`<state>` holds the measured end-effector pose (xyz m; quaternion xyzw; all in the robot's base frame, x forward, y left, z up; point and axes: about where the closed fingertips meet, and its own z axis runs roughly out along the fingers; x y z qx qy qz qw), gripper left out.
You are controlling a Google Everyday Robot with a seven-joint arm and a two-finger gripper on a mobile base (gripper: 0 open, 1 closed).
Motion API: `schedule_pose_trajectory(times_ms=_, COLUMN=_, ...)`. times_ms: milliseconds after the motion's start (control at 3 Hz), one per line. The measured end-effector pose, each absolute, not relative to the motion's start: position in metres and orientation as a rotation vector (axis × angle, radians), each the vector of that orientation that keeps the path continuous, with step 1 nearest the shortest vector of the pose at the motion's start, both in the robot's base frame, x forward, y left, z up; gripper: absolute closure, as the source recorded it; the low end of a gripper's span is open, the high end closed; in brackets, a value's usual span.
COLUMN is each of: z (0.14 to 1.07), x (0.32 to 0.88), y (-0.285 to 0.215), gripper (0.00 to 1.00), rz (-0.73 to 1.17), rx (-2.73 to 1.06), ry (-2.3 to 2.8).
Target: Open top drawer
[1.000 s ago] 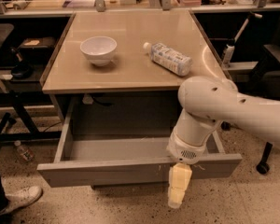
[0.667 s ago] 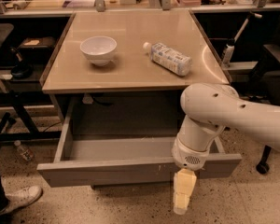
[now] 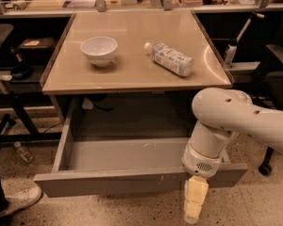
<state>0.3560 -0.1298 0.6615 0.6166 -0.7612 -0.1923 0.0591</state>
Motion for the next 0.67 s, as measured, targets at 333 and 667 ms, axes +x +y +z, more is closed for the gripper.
schedule_pose_trajectory(times_ms=333, z=0.6708, x=0.3374, y=-0.1456, gripper=0.0, rz=-0.612, rx=1.839, ry=-2.318)
schedule_pose_trajectory(times_ms=667, z=0.6708, x=0.3373, y=-0.1455, gripper=0.0, rz=-0.612, rx=1.838, ry=-2.318)
